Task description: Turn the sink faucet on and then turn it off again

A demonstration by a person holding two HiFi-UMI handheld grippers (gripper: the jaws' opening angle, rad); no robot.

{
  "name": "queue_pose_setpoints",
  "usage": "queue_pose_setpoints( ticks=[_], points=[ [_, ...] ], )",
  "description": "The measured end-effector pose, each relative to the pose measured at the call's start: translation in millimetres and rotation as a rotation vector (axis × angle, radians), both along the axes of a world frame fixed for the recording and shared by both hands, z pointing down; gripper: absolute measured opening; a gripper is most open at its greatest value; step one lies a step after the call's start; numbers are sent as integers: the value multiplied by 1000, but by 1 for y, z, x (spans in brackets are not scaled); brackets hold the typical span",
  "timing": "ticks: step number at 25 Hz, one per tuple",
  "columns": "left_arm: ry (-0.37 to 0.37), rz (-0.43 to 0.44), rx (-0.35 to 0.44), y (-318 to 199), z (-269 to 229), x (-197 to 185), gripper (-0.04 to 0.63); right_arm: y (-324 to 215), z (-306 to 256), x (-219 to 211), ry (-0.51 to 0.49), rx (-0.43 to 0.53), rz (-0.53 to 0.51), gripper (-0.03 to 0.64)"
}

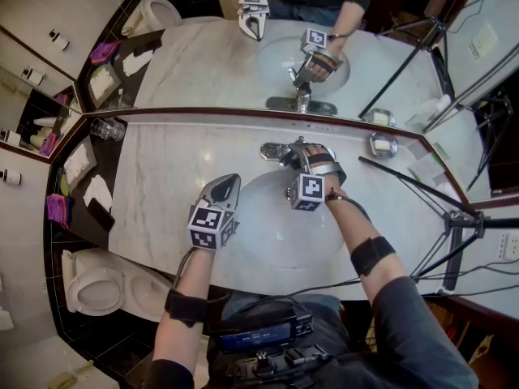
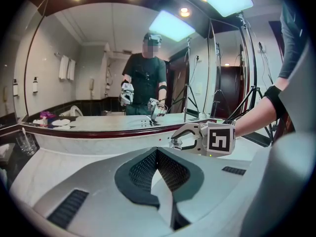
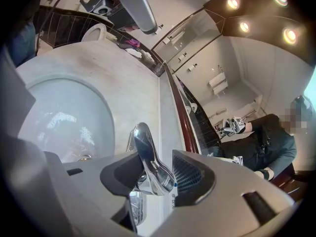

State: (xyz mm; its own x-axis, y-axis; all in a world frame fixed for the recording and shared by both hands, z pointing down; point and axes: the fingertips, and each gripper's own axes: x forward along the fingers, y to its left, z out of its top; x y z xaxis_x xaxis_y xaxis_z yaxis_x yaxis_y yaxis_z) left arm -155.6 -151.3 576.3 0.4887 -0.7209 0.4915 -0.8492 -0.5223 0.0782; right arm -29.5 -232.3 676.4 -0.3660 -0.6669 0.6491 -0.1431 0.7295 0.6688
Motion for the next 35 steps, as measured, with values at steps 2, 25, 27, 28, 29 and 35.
queue_pose_setpoints(
  ticks=[2, 25, 27, 28, 29, 35],
  points=[
    [1, 3, 1, -1, -1, 1, -6, -1, -2, 0, -5, -5, 4, 199],
    [-9, 11, -2, -2, 2, -2, -5, -5, 4, 7, -176, -155, 128, 199],
    [-9, 9, -3, -2, 2, -3, -5, -5, 5, 7, -188, -170, 138, 199],
    [-9, 8, -4, -2, 2, -4, -5, -6, 5, 7, -193, -178, 143, 199],
    [-9, 7, -5, -2, 2, -4, -5, -6, 5, 7, -199, -185, 148, 199],
    [-8, 6, -7, -1, 3, -5, -5, -6, 6, 7, -222, -220, 169, 198]
  ],
)
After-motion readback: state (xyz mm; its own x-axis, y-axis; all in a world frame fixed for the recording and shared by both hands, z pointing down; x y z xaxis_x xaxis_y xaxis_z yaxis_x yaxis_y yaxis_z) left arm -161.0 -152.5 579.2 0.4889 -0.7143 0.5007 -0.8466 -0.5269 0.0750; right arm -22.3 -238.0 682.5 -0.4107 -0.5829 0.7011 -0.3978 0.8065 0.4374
